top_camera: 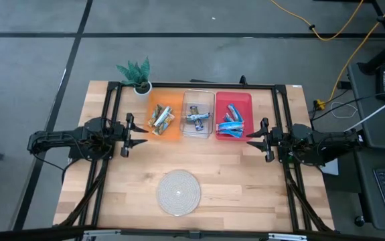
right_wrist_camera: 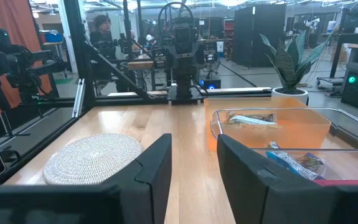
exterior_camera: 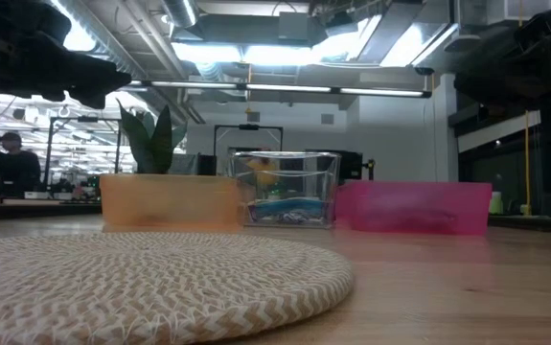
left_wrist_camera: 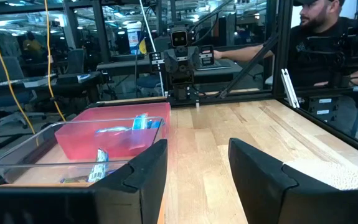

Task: Pick and place Granola Bars by type
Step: Return to Home Position

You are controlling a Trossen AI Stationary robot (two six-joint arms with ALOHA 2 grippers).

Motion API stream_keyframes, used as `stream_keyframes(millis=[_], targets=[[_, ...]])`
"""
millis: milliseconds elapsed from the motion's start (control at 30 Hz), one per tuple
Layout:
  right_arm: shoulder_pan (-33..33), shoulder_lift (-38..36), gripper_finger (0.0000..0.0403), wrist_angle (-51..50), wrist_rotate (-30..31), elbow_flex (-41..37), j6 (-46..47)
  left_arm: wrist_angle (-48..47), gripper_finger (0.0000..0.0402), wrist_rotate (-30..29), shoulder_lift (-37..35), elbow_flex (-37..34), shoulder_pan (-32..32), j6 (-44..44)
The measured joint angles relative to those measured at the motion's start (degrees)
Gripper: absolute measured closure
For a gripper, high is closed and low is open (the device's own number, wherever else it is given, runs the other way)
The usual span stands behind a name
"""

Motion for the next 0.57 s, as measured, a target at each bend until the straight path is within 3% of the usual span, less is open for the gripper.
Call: stream_keyframes(millis=[567], targets=[[0.0, 0.0, 0.0271, 0.0, 0.0, 0.0, 0.0, 0.0, 0.0236, 0.0, 0.0, 0.0, 0.0, 0.0]])
